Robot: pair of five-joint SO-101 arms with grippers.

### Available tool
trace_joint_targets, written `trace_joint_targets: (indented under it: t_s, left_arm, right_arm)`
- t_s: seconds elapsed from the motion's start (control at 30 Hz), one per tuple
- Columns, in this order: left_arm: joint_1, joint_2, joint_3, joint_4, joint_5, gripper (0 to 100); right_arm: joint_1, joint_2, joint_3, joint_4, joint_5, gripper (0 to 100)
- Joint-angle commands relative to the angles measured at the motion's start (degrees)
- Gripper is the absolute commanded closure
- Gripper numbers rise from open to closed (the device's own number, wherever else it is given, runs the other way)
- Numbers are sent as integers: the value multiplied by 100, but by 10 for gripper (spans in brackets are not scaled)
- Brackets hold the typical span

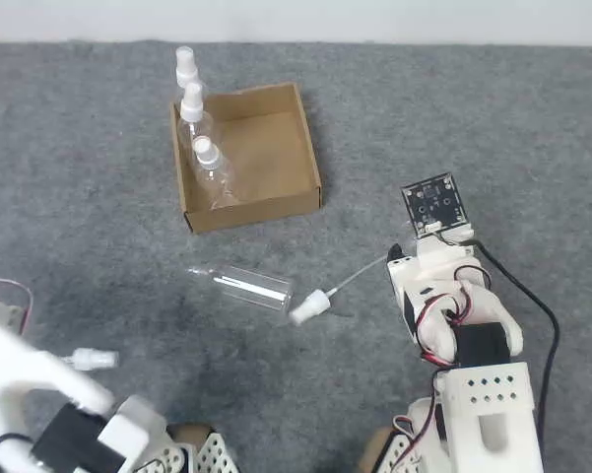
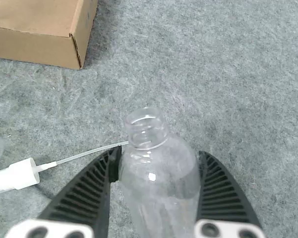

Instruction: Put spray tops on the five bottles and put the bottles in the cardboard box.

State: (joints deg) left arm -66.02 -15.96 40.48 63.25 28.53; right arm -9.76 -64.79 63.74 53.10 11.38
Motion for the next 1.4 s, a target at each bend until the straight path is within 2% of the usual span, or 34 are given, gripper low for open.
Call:
trace_joint_targets:
  t_s: [0.0, 0.2, 0.3, 0.67, 0.77, 0.97, 1.2, 1.37]
  left_arm:
    - [-79, -18, -330, -141, 26, 950]
    - [-79, -35, -347, 273, 0, 655]
    - [-141, -35, -470, 308, -369, 584]
    - [-624, -35, -910, 308, -2629, 586]
    - [-624, -18, -892, 308, -3314, 625]
    - [-580, 9, -875, 325, -5451, 794]
    - [-431, -9, -901, 1108, -7930, 799]
    - [-70, 9, -901, 1705, -9266, 817]
  right_arm:
    - [84, -101, -70, -145, -18, 876]
    - [84, -101, -70, -145, -9, 876]
    - [84, -101, -70, -145, -9, 876]
    - [92, -101, -70, -136, -9, 876]
    - [92, -101, -70, -127, -18, 876]
    - [92, -101, -62, -127, -26, 876]
    - [92, -101, -62, -136, -18, 876]
    - [92, -101, -62, -136, -18, 876]
